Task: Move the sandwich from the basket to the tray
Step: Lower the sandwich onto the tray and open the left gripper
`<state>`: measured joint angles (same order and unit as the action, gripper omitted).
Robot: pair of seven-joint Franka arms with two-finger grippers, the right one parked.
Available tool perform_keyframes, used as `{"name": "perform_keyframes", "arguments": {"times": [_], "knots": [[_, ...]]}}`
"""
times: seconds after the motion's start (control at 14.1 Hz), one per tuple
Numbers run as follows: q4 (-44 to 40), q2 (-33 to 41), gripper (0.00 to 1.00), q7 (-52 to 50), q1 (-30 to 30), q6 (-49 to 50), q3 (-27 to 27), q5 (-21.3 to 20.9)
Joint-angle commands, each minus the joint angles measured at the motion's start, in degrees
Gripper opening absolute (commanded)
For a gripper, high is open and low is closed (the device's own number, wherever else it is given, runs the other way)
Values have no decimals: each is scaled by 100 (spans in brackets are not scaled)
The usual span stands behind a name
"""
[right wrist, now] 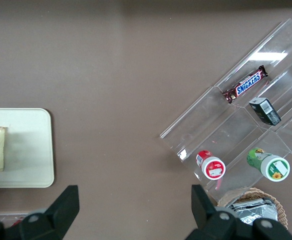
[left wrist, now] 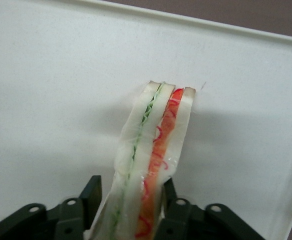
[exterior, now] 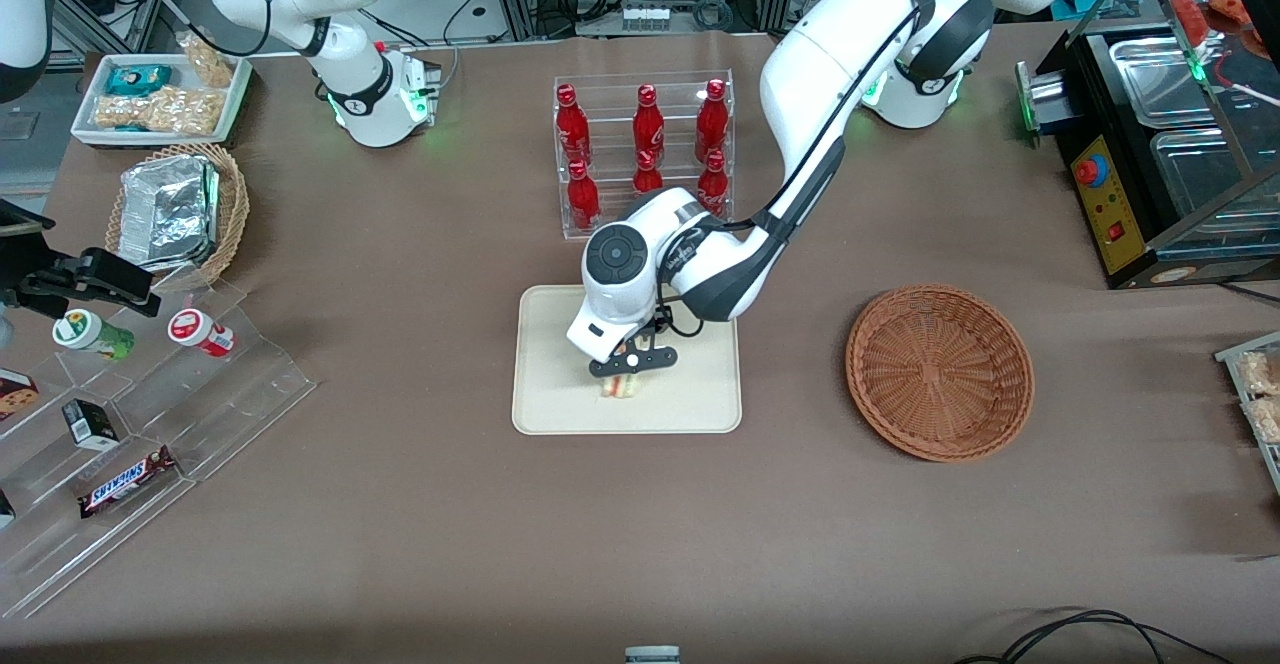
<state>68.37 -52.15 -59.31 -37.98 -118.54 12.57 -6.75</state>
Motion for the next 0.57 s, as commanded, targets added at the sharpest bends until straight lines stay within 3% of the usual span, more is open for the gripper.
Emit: {"name": "perform_keyframes", "arguments": {"times": [0.0,0.35,0.5], "knots": [[-228,-24,100,-212,-69,77,-61,-107],[-228,651,100,-230,-17,998,-351,-90],[-219,1187,100,-125,411,1533,-334,-37]]}}
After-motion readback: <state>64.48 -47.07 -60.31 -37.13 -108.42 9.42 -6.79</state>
